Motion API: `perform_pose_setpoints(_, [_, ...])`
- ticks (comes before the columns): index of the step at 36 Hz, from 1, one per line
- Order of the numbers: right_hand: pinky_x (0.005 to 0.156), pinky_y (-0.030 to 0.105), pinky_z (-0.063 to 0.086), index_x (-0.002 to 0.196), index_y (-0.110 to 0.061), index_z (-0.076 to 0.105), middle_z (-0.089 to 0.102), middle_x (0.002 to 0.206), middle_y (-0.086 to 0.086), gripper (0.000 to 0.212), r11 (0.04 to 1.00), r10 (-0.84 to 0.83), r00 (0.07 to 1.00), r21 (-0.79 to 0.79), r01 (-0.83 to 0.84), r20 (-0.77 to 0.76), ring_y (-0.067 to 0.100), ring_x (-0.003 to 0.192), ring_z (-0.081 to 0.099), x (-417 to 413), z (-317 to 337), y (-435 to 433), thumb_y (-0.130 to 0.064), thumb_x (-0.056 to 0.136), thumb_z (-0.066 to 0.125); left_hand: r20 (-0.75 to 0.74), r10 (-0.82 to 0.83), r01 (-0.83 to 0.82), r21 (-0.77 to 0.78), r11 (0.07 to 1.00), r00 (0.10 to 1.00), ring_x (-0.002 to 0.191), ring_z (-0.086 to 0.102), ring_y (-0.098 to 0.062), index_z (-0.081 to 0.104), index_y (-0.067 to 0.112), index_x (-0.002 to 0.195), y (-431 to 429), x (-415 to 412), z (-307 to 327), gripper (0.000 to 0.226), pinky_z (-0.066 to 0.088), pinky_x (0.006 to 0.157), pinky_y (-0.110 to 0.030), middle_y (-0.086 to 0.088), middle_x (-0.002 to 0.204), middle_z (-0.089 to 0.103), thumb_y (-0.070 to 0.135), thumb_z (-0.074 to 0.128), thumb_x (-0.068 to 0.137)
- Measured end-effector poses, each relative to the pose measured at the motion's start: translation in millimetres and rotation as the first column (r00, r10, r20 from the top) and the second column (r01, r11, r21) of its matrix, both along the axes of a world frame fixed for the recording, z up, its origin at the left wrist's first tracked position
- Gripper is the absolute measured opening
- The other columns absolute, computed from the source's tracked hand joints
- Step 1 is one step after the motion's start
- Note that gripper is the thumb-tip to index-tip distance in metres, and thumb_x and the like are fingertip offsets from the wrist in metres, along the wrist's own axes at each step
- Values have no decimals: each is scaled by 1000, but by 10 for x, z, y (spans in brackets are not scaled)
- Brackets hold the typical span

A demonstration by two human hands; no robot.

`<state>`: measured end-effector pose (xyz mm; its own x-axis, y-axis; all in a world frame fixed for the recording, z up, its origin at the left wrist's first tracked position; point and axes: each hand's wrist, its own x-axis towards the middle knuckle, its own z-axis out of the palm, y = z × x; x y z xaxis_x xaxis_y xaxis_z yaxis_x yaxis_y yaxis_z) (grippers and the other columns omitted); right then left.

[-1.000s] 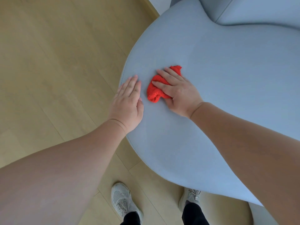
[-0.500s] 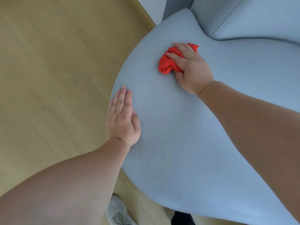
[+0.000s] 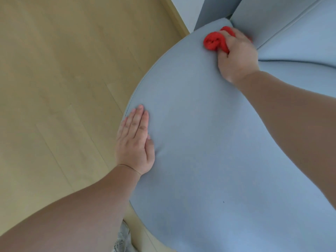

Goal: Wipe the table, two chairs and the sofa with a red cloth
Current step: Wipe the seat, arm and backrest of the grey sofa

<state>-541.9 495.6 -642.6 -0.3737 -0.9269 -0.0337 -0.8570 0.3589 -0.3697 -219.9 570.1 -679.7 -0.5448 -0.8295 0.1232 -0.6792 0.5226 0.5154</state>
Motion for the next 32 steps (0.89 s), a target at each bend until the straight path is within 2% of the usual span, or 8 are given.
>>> perform_pose_setpoints(8, [109, 29, 30, 138, -26, 50, 42, 148, 1, 45, 993, -97, 993, 68, 102, -62, 23, 135, 39, 58, -9, -317, -29, 95, 35, 22, 13, -13, 18, 1000, 1000, 141, 27, -28, 38, -3, 141, 7, 11, 4, 57, 26, 113, -49, -16, 150, 32, 14, 31, 87])
perform_pose_setpoints(12, [101, 32, 35, 123, -27, 60, 51, 135, 3, 38, 993, -101, 990, 52, 106, -95, 28, 124, 46, 104, -11, -333, -27, 96, 33, 21, 7, -8, 22, 1000, 1000, 141, 28, -28, 38, -3, 141, 5, 6, 15, 57, 26, 114, -48, -16, 150, 33, 15, 31, 87])
perform_pose_setpoints(15, [100, 36, 35, 114, -33, 63, 54, 124, 2, 38, 999, -36, 994, 18, 38, -104, 29, 118, 47, 270, -7, -354, -26, 91, 34, 14, 11, -12, 29, 1000, 1000, 141, 27, -27, 38, -3, 141, 5, -6, 18, 57, 25, 114, -47, -16, 150, 33, 15, 31, 87])
perform_pose_setpoints(18, [100, 36, 39, 114, -36, 65, 55, 122, -1, 44, 997, 70, 996, 35, -68, -52, 28, 118, 48, 481, 21, -343, -28, 87, 31, 4, 18, -18, 49, 999, 1000, 141, 27, -26, 39, -2, 141, 18, -2, 38, 56, 24, 115, -45, -15, 150, 33, 14, 31, 88])
perform_pose_setpoints(24, [111, 40, 29, 113, -33, 68, 52, 134, -1, 41, 971, 235, 971, 61, -232, -36, 26, 128, 42, 942, 40, -212, -26, 89, 36, -32, 12, -8, 138, 990, 999, 139, 30, -21, 43, 0, 139, -14, 102, 153, 52, 18, 117, -29, -13, 149, 37, 15, 31, 91])
perform_pose_setpoints(28, [112, 40, 27, 120, -28, 65, 50, 138, -1, 46, 957, 283, 957, 93, -276, -65, 24, 131, 40, 1203, 32, -108, -30, 86, 33, 35, 24, -30, 180, 983, 999, 139, 31, -21, 43, 1, 140, 53, 524, 193, 53, 22, 116, -36, -11, 150, 37, 21, 28, 93])
perform_pose_setpoints(32, [116, 38, 18, 124, -25, 63, 46, 144, 2, 41, 943, 326, 941, 98, -317, -94, 26, 134, 37, 1460, 28, 15, -27, 91, 38, 107, -2, -15, 158, 987, 994, 136, 37, -25, 47, -2, 136, 199, 959, 257, 50, 24, 113, -32, -14, 146, 42, 18, 30, 93])
